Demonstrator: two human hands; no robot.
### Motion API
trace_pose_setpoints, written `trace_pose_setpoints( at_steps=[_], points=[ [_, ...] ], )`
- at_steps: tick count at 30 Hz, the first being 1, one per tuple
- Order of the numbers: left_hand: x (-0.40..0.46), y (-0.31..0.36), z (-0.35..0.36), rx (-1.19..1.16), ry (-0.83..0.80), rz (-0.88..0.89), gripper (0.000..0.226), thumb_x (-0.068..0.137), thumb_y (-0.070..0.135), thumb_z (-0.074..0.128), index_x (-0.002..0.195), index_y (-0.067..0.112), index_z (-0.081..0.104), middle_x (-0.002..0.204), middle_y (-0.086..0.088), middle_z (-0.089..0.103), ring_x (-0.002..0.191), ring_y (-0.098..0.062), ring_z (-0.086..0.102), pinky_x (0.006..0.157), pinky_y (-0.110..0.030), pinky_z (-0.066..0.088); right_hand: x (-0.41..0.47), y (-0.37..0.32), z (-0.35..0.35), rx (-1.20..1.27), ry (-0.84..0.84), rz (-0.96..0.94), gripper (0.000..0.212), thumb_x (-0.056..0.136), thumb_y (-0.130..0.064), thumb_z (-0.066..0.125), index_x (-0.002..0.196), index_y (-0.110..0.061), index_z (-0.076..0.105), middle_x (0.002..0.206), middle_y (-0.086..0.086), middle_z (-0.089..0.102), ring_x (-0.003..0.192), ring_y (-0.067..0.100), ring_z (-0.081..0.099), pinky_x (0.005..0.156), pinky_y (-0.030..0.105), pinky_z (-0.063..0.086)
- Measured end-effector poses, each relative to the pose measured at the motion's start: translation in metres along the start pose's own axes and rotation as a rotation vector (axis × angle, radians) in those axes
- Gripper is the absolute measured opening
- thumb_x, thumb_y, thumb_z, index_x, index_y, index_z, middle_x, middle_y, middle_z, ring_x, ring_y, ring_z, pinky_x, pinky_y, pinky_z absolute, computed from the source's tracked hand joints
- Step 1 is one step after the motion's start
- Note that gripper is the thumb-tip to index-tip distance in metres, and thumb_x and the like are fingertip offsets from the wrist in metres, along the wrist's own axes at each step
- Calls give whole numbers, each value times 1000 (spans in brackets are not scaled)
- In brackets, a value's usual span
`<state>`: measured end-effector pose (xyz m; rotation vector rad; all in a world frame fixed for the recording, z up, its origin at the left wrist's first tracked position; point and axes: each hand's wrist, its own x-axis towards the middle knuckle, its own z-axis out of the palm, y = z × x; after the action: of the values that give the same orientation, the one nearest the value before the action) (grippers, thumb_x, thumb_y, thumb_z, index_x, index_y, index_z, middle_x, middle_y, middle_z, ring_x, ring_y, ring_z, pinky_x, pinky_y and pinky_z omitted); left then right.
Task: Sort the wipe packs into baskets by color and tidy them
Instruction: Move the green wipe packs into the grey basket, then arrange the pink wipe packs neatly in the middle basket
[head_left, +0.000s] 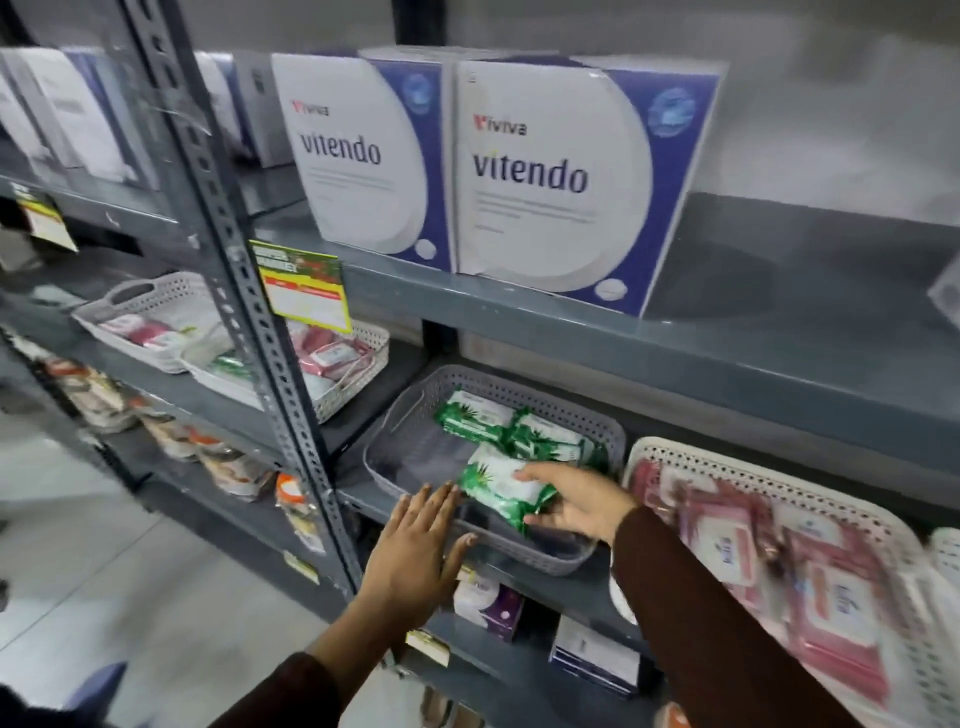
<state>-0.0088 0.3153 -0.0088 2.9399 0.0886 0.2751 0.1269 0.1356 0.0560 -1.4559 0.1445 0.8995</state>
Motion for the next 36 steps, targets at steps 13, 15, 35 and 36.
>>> trace_pose_setpoints(
  at_steps=[13, 15, 35, 36],
  points=[
    [14, 42, 5, -106, 7, 34, 75, 96, 64, 10, 152, 16, 1, 154, 4, -9, 142, -20, -21, 113, -30, -19, -33, 29, -44, -146, 313, -253, 16, 96, -7, 60, 109, -11, 69, 97, 10, 72, 80, 24, 72, 59, 26, 59],
    [23, 62, 7, -176, -1, 118, 75, 95, 63, 10, 152, 16, 4, 154, 5, -4, 143, -17, -17, 114, -29, -16, -56, 41, -72, -139, 448, -368, 15, 95, -6, 62, 101, -13, 73, 93, 8, 75, 78, 24, 72, 57, 24, 59],
    [94, 288, 40, -344, -358, -185, 116, 78, 72, 57, 149, 4, -5, 157, -25, 10, 130, -39, 41, 94, -40, 47, -131, 106, -238, -833, 993, -210, 62, 75, -54, 77, 124, -22, 58, 110, 4, 68, 91, 23, 69, 76, 36, 58],
    [93, 290, 40, -312, -370, -188, 117, 77, 72, 59, 148, 3, -4, 157, -24, 10, 131, -38, 41, 94, -39, 47, -131, 106, -235, -856, 1007, -202, 62, 75, -52, 78, 124, -21, 57, 108, 4, 67, 90, 23, 68, 74, 35, 58]
  ],
)
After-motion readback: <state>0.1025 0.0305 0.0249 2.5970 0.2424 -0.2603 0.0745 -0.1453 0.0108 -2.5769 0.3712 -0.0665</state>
